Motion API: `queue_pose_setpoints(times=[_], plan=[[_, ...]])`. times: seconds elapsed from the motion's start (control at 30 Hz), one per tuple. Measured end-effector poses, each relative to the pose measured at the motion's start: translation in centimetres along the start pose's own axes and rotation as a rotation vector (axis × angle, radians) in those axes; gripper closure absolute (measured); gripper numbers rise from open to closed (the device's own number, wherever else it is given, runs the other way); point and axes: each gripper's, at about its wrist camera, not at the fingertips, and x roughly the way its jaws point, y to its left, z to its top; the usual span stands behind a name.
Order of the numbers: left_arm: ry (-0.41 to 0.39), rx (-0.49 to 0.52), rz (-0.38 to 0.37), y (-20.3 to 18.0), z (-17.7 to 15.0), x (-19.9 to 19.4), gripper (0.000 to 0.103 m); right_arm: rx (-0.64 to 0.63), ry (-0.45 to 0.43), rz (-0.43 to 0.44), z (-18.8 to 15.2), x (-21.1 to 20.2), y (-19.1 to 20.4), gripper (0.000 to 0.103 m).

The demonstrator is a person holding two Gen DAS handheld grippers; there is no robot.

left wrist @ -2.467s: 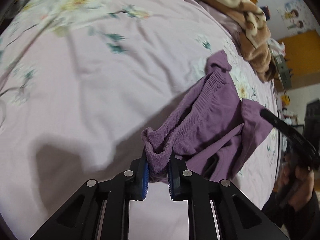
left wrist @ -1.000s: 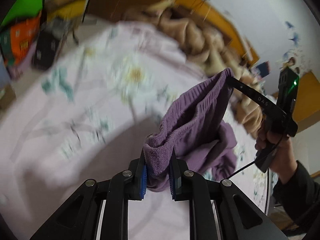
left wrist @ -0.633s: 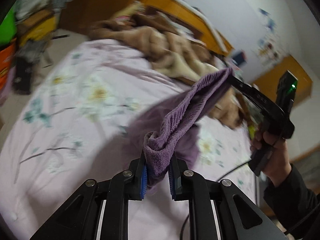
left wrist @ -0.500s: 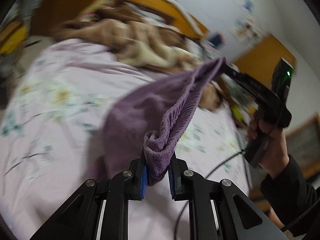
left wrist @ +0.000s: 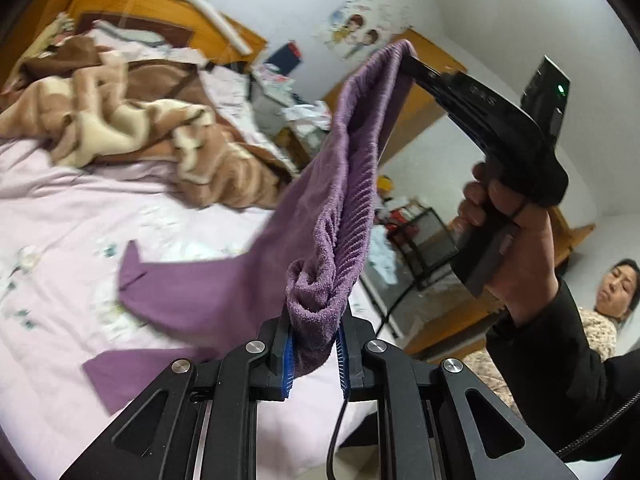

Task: Fold clothes
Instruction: 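Lift the garment with both tools and shake it out above the bed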

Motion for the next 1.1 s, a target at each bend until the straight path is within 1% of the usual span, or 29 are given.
queue_pose_setpoints(times=[0.1, 0.23, 0.33, 0.4, 0.5, 0.6, 0.63, 0.7, 0.83, 0.9, 1.0, 1.03, 1.07, 1.1], plan=[[0.005, -0.114, 0.1, 5.7, -2.5, -2.1, 0.086, 0.01, 0.077, 0.11, -3.0, 6.5, 4.4, 0.094], [-0.005, -0.254, 0.273, 13.5, -6.9, -5.7, 0.086, 0.021, 0.217, 0.272, -8.8, 16.2, 12.5, 0.094], [-0.02, -0.357, 0.39, 19.7, -10.1, -8.7, 0.086, -0.017, 0.314, 0.378, -13.9, 22.2, 19.9, 0.094], [-0.03, -0.412, 0.457, 23.4, -12.0, -10.6, 0.086, -0.053, 0.361, 0.434, -16.7, 25.1, 24.5, 0.094], [-0.047, -0.492, 0.547, 28.9, -14.6, -13.6, 0.086, -0.111, 0.404, 0.482, -19.1, 28.0, 29.9, 0.094], [-0.054, -0.516, 0.607, 32.2, -15.2, -14.8, 0.086, -0.169, 0.447, 0.53, -21.6, 30.9, 35.4, 0.094], [-0.059, -0.524, 0.625, 33.3, -15.4, -15.3, 0.086, -0.187, 0.46, 0.545, -22.3, 31.8, 37.2, 0.094], [-0.076, -0.539, 0.655, 35.2, -15.7, -16.6, 0.086, -0.206, 0.461, 0.566, -22.2, 32.9, 39.4, 0.094], [-0.082, -0.559, 0.71, 38.0, -15.6, -18.2, 0.086, -0.233, 0.471, 0.583, -22.3, 34.6, 43.0, 0.093], [-0.053, -0.55, 0.741, 39.7, -15.6, -17.9, 0.086, -0.239, 0.499, 0.58, -23.3, 36.1, 44.4, 0.093], [0.029, -0.546, 0.791, 42.6, -16.4, -16.5, 0.086, -0.24, 0.607, 0.58, -25.9, 39.0, 45.9, 0.089], [0.058, -0.55, 0.807, 43.4, -16.9, -16.0, 0.085, -0.249, 0.628, 0.549, -26.9, 39.6, 46.0, 0.088], [0.085, -0.559, 0.822, 44.2, -17.5, -15.6, 0.083, -0.257, 0.646, 0.521, -27.9, 40.1, 46.1, 0.087], [0.103, -0.573, 0.834, 44.8, -18.0, -15.4, 0.081, -0.239, 0.641, 0.519, -28.2, 39.8, 45.7, 0.082]])
